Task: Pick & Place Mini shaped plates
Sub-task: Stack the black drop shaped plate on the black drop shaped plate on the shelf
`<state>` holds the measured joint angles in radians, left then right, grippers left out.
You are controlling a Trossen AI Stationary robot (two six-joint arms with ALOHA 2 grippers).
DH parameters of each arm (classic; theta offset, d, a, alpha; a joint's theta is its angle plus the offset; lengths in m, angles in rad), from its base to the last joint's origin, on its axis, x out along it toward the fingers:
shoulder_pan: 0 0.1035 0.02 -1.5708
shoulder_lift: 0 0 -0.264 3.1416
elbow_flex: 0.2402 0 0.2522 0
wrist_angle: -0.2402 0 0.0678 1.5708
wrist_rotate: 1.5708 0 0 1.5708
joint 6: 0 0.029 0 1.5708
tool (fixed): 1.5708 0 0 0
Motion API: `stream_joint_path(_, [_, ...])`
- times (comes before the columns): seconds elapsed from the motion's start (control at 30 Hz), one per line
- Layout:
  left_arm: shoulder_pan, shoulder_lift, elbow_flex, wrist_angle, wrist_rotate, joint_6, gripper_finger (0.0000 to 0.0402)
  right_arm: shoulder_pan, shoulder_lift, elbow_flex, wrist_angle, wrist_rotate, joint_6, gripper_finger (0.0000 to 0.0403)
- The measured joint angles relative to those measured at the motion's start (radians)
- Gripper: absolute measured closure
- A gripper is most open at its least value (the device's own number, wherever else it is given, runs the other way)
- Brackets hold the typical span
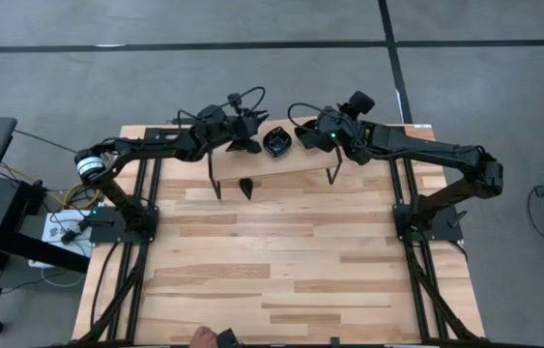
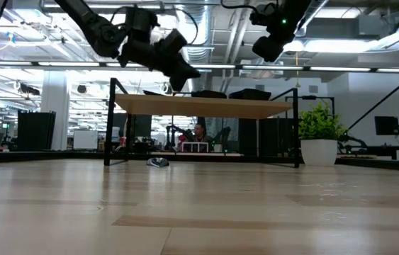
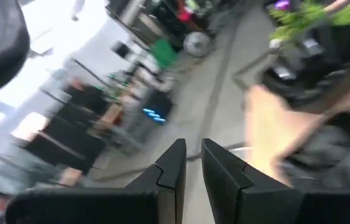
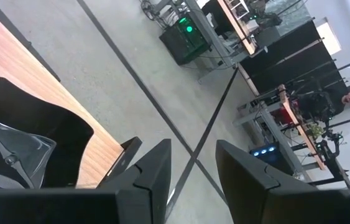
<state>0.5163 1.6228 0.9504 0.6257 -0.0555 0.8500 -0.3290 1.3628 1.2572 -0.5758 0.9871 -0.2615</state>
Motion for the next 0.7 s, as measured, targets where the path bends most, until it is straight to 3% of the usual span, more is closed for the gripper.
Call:
stream_joint_path(0.17, [0.034,-0.012,0.001,0.085,-0.055,0.144,0.0349,-0.001,0.0,0.0,0.003,-0.024,0.0,0.028])
stream_joint_path(0.47, [0.178,-0.012,0.003,0.116,-0.014,0.109,0.0349,0.001,0.0,0.0,0.003,-0.042,0.009,0.028])
stream_joint_path(0.7, [0.203,0.024,0.004,0.118,0.023,0.109,0.0349,0.001,0.0,0.0,0.003,-0.048,0.009,0.028])
